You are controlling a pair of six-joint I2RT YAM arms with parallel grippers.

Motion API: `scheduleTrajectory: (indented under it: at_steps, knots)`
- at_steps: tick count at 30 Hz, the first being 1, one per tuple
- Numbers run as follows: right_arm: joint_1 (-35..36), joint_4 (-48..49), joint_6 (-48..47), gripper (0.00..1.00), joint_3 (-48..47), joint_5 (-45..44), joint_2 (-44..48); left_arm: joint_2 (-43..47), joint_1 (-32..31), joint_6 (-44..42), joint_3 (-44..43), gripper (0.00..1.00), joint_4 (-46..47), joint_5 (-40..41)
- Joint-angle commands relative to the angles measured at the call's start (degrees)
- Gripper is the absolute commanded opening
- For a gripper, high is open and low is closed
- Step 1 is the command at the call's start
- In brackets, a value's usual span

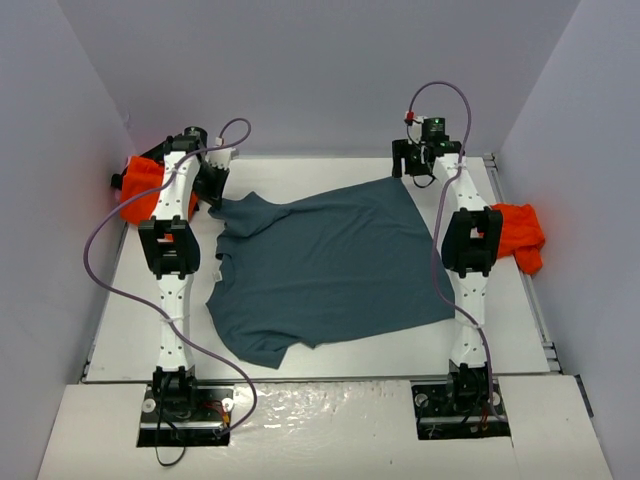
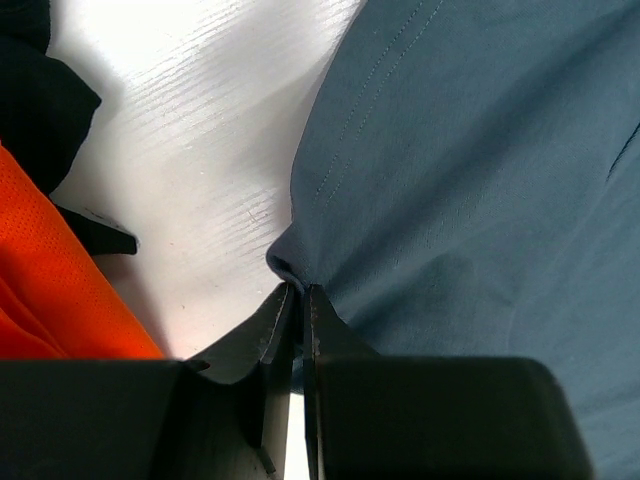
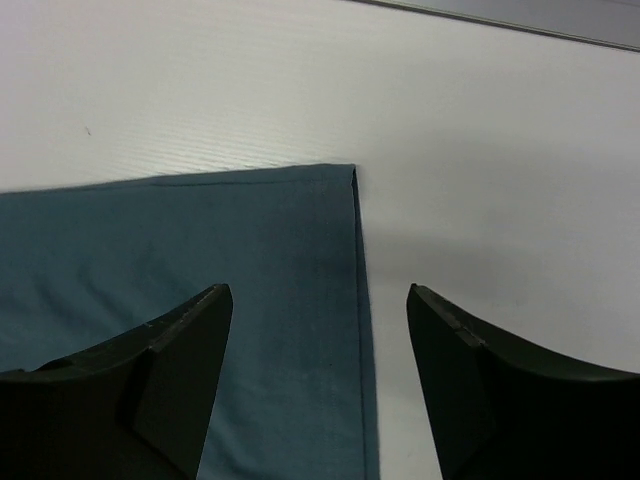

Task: Fold and stack the t-shirts
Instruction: Flatten out the tshirt

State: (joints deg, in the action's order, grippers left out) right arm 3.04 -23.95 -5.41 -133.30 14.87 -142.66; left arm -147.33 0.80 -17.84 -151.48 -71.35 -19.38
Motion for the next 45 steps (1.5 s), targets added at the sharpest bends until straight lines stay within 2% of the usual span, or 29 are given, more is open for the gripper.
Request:
scheduleTrajectory:
  at_steps: [1,7,12,20,24,27,28,29,30,33,37,38,40,45]
  knots:
    - [0.2,1.1,-8.9,0.68,-2.4,0.0,1.3,4.7,0.2,0.0,-4.7,0.00,0.1,1.1]
    - [-0.6,1.2,-14.5,0.65,-1.2,1.0,-0.8,4.6,0.2,-0.2,-4.4,0.00,0.0,1.3]
    - [-1.8,1.7,-13.5,0.67,-7.8,0.7,-7.0,4.9,-0.2,-0.2,-3.1,0.00,0.1,1.4]
    - [-2.8,1.6,-9.8,0.69,-11.3,7.8,-13.3,5.2,-0.2,-0.4,-2.4,0.00,-0.3,1.4]
    - [-2.8,1.3,-7.8,0.63,-11.5,12.1,-14.4,4.9,-0.2,-0.5,-2.4,0.00,-0.3,1.1]
    - [-2.7,-0.4,-5.4,0.50,-10.2,18.7,-14.6,4.4,-0.2,-0.6,-2.5,0.00,-0.6,1.1]
    - [-2.6,-0.9,-4.3,0.44,-8.9,18.4,-14.2,4.3,-0.2,-0.7,-2.5,0.00,-0.6,1.3]
    - [-2.5,-1.7,-3.7,0.25,-7.2,18.5,-13.7,4.4,-0.2,-0.7,-2.4,0.00,-0.6,1.4]
    - [-2.3,-2.5,-3.3,0.00,-5.2,19.0,-13.1,4.4,-0.2,-0.8,-2.3,0.00,-0.6,1.5]
    - [-2.5,-2.6,-5.9,0.00,6.9,20.5,-6.2,5.3,-0.2,-1.1,-1.5,0.00,-0.5,1.4]
    - [-2.3,-2.7,-10.2,0.00,21.2,15.1,1.6,5.7,-0.2,-1.1,-1.2,0.00,-0.3,1.1]
    - [-2.3,-2.7,-11.2,0.00,22.0,14.5,2.0,5.7,-0.2,-1.1,-1.2,0.00,-0.4,1.1]
    - [-2.5,-2.6,-13.4,0.00,32.1,12.9,7.8,5.9,-0.2,-1.1,-1.2,0.00,-0.6,0.8]
    - [-2.7,0.2,-17.0,0.00,43.2,8.9,14.9,6.2,-0.2,-1.1,-1.0,0.00,-0.6,0.7]
